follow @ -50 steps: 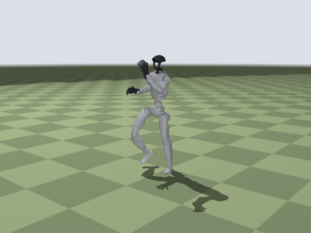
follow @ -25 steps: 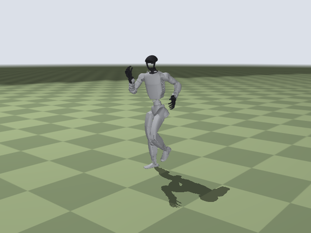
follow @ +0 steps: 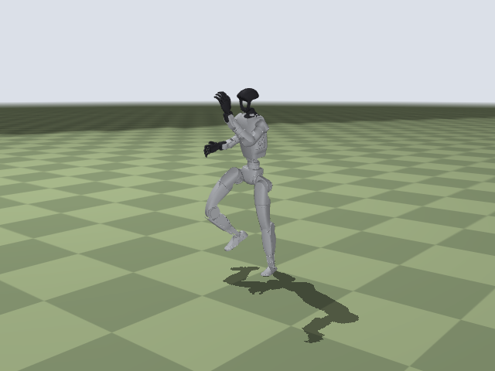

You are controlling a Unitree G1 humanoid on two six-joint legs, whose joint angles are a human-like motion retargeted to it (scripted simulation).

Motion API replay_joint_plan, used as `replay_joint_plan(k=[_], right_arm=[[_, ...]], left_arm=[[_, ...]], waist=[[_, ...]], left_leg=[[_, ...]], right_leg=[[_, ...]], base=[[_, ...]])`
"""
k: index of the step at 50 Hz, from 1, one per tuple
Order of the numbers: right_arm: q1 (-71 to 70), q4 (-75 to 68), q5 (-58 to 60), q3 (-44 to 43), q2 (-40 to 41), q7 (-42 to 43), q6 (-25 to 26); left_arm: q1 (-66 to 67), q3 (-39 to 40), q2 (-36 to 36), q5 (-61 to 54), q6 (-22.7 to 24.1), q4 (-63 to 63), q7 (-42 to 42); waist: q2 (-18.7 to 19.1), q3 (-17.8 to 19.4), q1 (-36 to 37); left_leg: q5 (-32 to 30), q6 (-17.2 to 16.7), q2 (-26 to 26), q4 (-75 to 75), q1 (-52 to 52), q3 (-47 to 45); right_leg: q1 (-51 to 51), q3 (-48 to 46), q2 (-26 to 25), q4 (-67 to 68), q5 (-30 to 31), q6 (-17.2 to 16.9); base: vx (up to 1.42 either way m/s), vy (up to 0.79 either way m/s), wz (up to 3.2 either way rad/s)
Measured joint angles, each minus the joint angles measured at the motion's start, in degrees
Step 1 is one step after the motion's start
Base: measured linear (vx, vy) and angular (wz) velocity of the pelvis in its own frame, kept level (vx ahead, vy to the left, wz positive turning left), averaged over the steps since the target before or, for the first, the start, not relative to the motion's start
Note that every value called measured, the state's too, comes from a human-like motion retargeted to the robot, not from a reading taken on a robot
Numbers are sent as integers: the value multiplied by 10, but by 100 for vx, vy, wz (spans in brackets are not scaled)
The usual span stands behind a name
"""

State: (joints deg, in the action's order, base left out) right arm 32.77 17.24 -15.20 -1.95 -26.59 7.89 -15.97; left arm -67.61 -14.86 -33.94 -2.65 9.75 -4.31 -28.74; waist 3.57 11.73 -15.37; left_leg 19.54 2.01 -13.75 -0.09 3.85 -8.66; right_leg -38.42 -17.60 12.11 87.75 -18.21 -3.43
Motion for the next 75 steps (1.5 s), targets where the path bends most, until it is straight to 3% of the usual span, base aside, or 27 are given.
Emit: replay_joint_plan(k=[5,9,13,15,17,20,25,29,33,37,40,42,45,46,47,50,52,54,57,60,65,67,68,70,72,73,75], right_arm=[[-161,-30,72,14,27,16,4],[-357,-30,79,29,41,55,17],[-581,-6,87,55,52,87,32],[-682,4,123,63,45,147,49],[-768,21,121,72,22,146,31],[-879,7,143,90,-22,225,47],[-964,-46,154,112,-36,225,55],[-926,-79,149,110,-8,229,63],[-804,-119,165,100,23,221,75],[-617,-136,278,101,32,216,65],[-450,-113,266,106,24,202,31],[-335,-93,236,103,3,161,6],[-174,-59,208,86,-55,81,-17],[-121,-39,149,69,-72,65,-21],[-71,-23,103,51,-85,49,-24],[47,-2,56,5,-81,15,-23],[86,17,26,-11,-57,7,-23],[90,45,5,-14,-38,12,-24],[37,96,18,-7,-31,26,-28],[-85,129,66,8,-30,20,-26],[-410,103,119,74,-1,29,-1],[-537,90,132,97,20,62,13],[-594,85,136,105,31,81,18],[-694,67,184,110,45,214,60],[-760,73,160,113,33,176,35],[-786,64,208,107,17,259,73],[-827,72,162,116,-12,184,30]], left_arm=[[95,3,52,-37,8,68,6],[286,27,88,-62,15,94,18],[524,25,78,-103,20,94,52],[657,33,52,-113,10,71,89],[772,39,23,-133,12,48,116],[911,52,-14,-172,16,14,124],[1071,82,-42,-219,41,-50,132],[1080,121,-33,-208,44,-87,128],[972,131,0,-156,40,-95,90],[791,123,55,-139,58,-104,47],[626,124,100,-131,72,-127,16],[518,123,133,-119,95,-146,16],[361,123,134,-73,117,-167,-12],[303,115,114,-34,90,-157,-33],[246,105,94,-6,69,-146,-47],[109,66,35,0,36,-85,-25],[53,39,18,-8,15,-17,-11],[36,11,23,-32,9,47,-28],[82,-11,53,-84,25,112,-72],[197,4,79,-91,36,136,-53],[472,45,112,-96,34,132,18],[577,42,111,-125,39,126,25],[627,37,104,-137,41,121,29],[732,31,76,-151,35,97,30],[834,34,49,-155,36,67,58],[888,47,41,-164,31,47,57],[987,76,38,-185,44,12,89]], waist=[[-8,-24,34],[-44,-31,77],[-104,-43,169],[-114,-41,221],[-115,-20,274],[-122,13,333],[-138,23,371],[-143,22,373],[-138,3,354],[-124,-19,319],[-95,-29,252],[-60,-30,174],[-12,-21,50],[-5,-14,19],[1,-6,-8],[11,24,-45],[17,36,-40],[27,36,-24],[43,18,-4],[45,-13,6],[8,-39,38],[-23,-44,84],[-41,-46,113],[-77,-44,178],[-92,-32,238],[-94,-24,263],[-97,-1,297]], left_leg=[[16,0,17,23,-4,-7],[35,12,71,74,-5,-14],[32,55,115,272,-97,-51],[-29,56,86,474,-203,-71],[-80,43,48,632,-286,-87],[-30,54,-6,817,-379,-117],[7,67,-61,993,-477,-126],[-13,56,-36,999,-480,-103],[-40,39,12,885,-416,-83],[-79,17,56,584,-258,-82],[21,11,75,318,-108,-97],[60,1,70,178,-35,-79],[29,-14,41,23,30,-39],[13,-26,33,-7,40,-29],[0,-35,25,-29,47,-18],[-8,-26,6,-27,41,8],[-9,-15,-2,-7,26,14],[-10,-9,-8,1,18,9],[-8,-6,-12,2,12,-3],[4,-10,-4,13,5,-9],[31,-9,47,70,-3,-27],[39,1,77,113,-20,-49],[41,10,89,147,-37,-62],[31,37,98,270,-97,-83],[6,59,90,444,-190,-76],[8,56,85,526,-234,-68],[38,52,83,672,-308,-67]], right_leg=[[65,28,-34,-115,19,-6],[224,36,-23,-415,62,-20],[361,53,4,-701,-11,-6],[405,59,4,-792,-12,18],[440,70,10,-842,8,15],[466,80,29,-873,30,-12],[445,108,43,-855,31,5],[439,121,44,-843,26,11],[438,123,30,-836,16,6],[434,122,4,-815,11,-3],[414,102,-24,-763,17,-20],[377,64,-44,-666,46,-40],[262,-7,-29,-414,134,-82],[217,-17,-10,-324,139,-83],[176,-25,8,-239,134,-81],[93,-36,56,-49,38,-39],[56,-31,69,27,-3,-11],[26,-14,57,68,-6,5],[7,18,16,73,8,6],[35,40,-13,7,17,-1],[198,61,-27,-343,66,-20],[278,65,-15,-523,42,-17],[312,68,-8,-598,12,-13],[368,80,7,-719,-26,0],[400,92,18,-794,-11,6],[413,97,22,-817,3,3],[431,100,39,-844,27,-13]], base=[[7,-6,-8],[11,-12,-17],[4,-23,-89],[3,-21,-90],[5,-15,-82],[4,-12,-54],[2,-11,-38],[2,-2,-21],[4,5,-5],[8,12,-9],[3,20,68],[-3,23,154],[-2,20,160],[-1,15,138],[-2,13,121],[-6,9,72],[-7,3,4],[-2,0,-33],[4,-4,-39],[8,-8,-19],[9,-13,-32],[4,-22,-95],[0,-27,-112],[-2,-27,-105],[-2,-20,-73],[-1,-13,-54],[-2,-10,-31]])
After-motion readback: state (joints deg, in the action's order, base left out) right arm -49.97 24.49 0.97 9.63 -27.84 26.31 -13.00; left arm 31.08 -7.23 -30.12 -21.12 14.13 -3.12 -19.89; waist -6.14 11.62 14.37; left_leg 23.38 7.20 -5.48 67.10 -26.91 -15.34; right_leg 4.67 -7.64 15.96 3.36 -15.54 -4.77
